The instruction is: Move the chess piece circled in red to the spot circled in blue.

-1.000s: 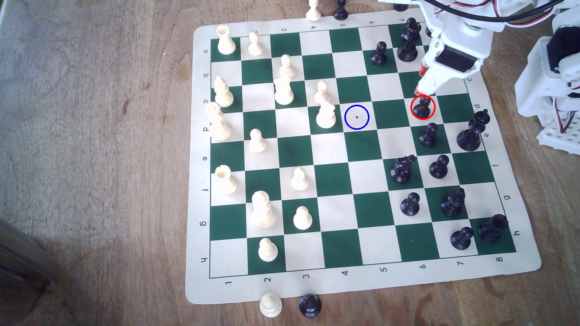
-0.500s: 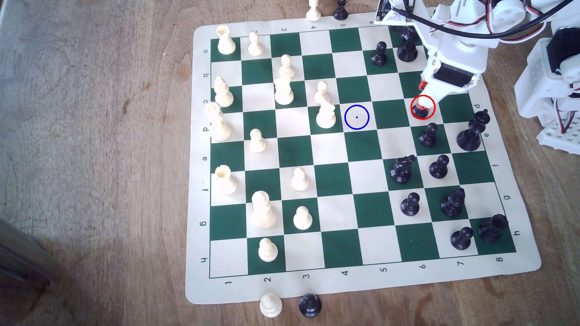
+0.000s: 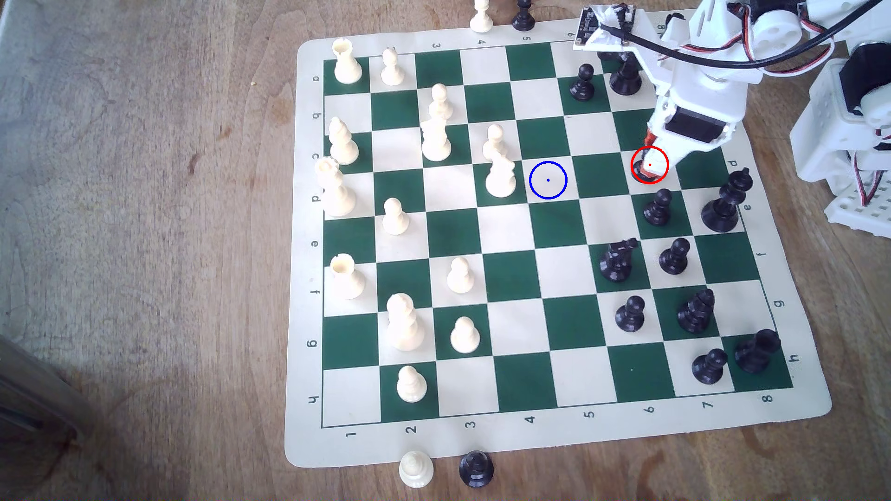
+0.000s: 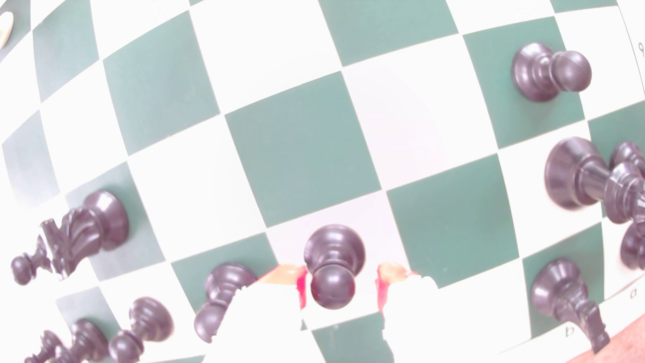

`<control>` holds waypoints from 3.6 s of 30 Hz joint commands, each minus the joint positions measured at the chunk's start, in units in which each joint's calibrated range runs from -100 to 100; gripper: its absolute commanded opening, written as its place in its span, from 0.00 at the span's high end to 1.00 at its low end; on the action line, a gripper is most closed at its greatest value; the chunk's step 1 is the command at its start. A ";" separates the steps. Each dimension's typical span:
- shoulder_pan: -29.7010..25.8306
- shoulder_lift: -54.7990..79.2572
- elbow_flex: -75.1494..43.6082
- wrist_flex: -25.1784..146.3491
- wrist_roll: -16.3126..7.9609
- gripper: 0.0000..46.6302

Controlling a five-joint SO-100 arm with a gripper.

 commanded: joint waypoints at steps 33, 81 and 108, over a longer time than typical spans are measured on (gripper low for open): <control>-4.23 29.85 -52.24 10.20 1.51 0.99; -1.02 32.57 -36.28 0.54 1.95 0.53; -0.79 -36.11 10.68 -17.97 2.78 1.00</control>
